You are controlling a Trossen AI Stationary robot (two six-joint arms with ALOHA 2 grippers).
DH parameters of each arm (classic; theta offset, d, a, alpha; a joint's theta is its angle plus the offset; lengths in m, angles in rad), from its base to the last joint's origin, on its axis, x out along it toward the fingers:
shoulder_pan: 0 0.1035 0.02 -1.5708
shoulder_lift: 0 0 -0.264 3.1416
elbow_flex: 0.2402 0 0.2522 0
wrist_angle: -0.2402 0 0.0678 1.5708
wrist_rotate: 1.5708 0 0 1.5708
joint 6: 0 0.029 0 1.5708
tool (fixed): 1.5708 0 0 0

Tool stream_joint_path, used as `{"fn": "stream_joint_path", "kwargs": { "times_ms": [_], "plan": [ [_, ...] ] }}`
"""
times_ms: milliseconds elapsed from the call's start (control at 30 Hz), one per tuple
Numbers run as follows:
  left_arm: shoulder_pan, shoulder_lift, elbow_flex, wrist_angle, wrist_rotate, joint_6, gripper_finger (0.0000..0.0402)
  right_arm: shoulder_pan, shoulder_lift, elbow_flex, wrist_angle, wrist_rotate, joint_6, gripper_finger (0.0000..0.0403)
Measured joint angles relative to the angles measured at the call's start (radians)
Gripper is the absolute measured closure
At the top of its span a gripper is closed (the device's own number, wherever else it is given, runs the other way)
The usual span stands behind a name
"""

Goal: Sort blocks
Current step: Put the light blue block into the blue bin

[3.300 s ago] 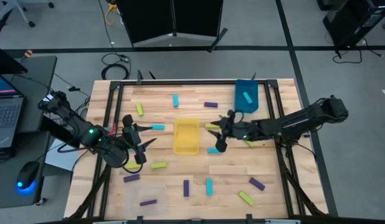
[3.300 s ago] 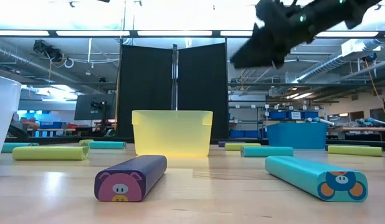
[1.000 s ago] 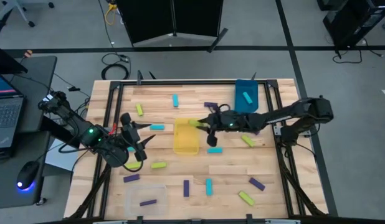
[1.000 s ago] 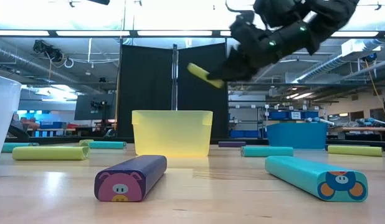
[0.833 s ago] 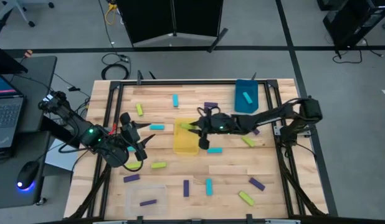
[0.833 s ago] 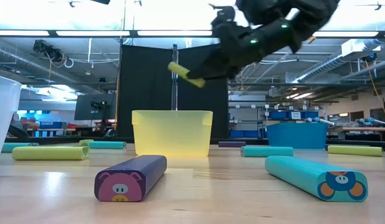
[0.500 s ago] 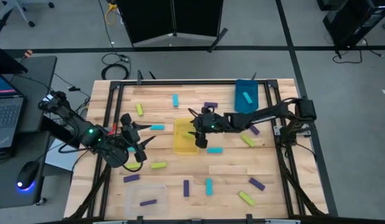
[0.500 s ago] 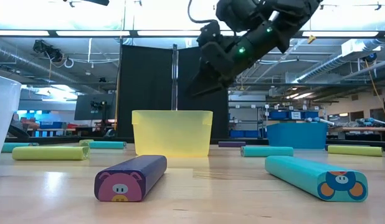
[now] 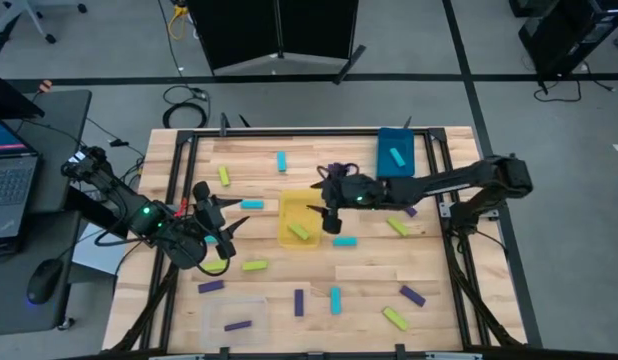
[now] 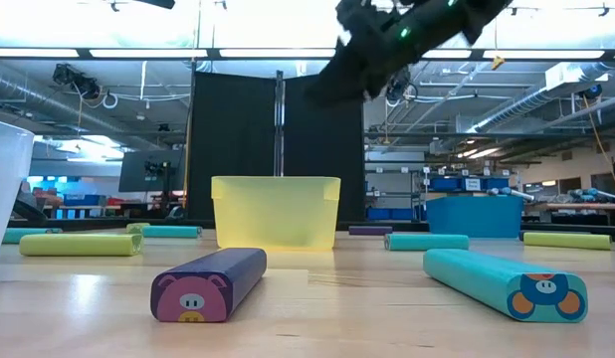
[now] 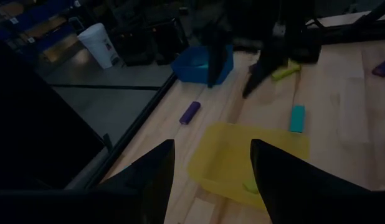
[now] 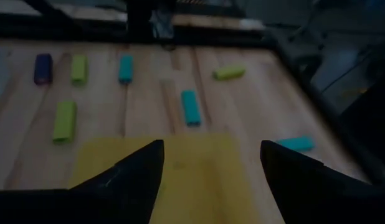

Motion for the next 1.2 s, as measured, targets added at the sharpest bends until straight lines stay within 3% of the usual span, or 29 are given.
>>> {"fn": "stream_joint_path", "kwargs": {
  "times_ms": [133,267,400,567,800,1000,1200],
  "plan": [
    [0.015,0.0,-0.013,0.002,-0.001,0.004,0.0184,0.012,-0.122,-0.02,-0.046,0.072,-0.032,0.0133],
    [0.111,0.023,-0.051,0.013,0.049,-0.004,0.0184,0.012,-0.253,-0.079,-0.069,0.134,-0.039,0.0132],
    [0.271,0.066,-0.069,0.03,0.195,0.018,0.0183,0.02,-0.376,-0.154,-0.066,0.196,-0.027,0.0129],
    [0.499,0.116,-0.074,0.009,0.395,0.161,0.0183,0.046,-0.475,-0.249,-0.059,0.227,0.031,0.0133],
    [0.814,0.145,-0.074,-0.028,0.737,0.458,0.0183,0.1,-0.52,-0.349,-0.048,0.274,0.114,0.0142],
    [0.945,0.266,-0.074,-0.068,0.974,0.664,0.0183,0.135,-0.511,-0.381,-0.012,0.308,0.138,0.0148],
    [0.954,0.424,-0.074,-0.076,1.004,0.716,0.0161,0.164,-0.512,-0.407,0.051,0.308,0.133,0.0152]
  ]
}}
